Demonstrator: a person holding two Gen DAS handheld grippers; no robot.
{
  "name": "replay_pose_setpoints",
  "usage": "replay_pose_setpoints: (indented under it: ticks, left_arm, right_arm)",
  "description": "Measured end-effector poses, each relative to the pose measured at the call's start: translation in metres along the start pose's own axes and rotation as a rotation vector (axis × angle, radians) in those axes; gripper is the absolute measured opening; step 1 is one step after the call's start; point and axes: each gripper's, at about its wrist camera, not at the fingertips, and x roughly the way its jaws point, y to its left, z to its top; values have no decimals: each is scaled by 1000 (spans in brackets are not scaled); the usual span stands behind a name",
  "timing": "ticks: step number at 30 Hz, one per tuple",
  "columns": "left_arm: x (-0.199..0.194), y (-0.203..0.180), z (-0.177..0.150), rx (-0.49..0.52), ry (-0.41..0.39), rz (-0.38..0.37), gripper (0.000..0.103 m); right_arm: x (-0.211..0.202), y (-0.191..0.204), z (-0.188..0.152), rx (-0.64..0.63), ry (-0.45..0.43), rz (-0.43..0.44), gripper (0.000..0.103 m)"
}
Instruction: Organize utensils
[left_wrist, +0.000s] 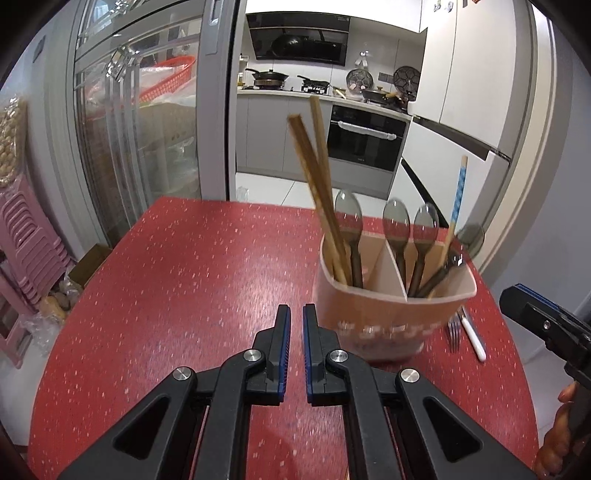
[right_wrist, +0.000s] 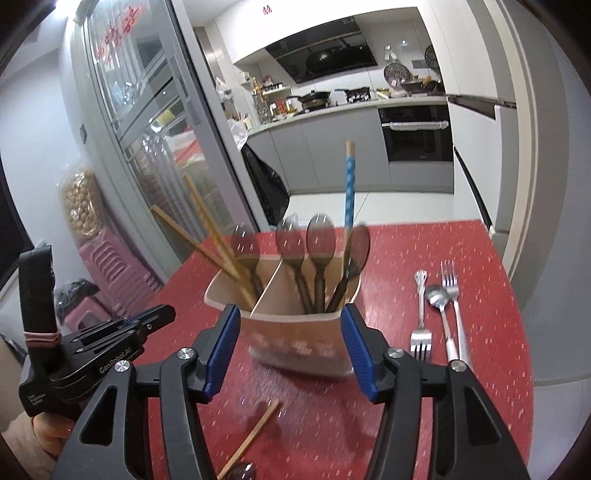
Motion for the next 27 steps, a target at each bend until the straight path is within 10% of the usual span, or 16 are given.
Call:
replay_pose_setpoints:
  ticks: [13, 15, 16, 27]
  left_arm:
    - [-16, 17, -51, -16, 68, -8, 30]
    - [-16, 23, -59, -32, 85, -10, 95]
    - [-18, 28, -63, -47, 88, 14, 103]
    - [15, 45, -111, -7, 94, 100, 103]
  right_arm:
    - [-14, 3, -52, 80, 168, 1, 77]
    - [-15, 5, -59, 83, 188, 2, 81]
    - [-15, 6, -65, 85, 204, 2, 81]
    - [0, 25, -119, 72, 347, -23, 103]
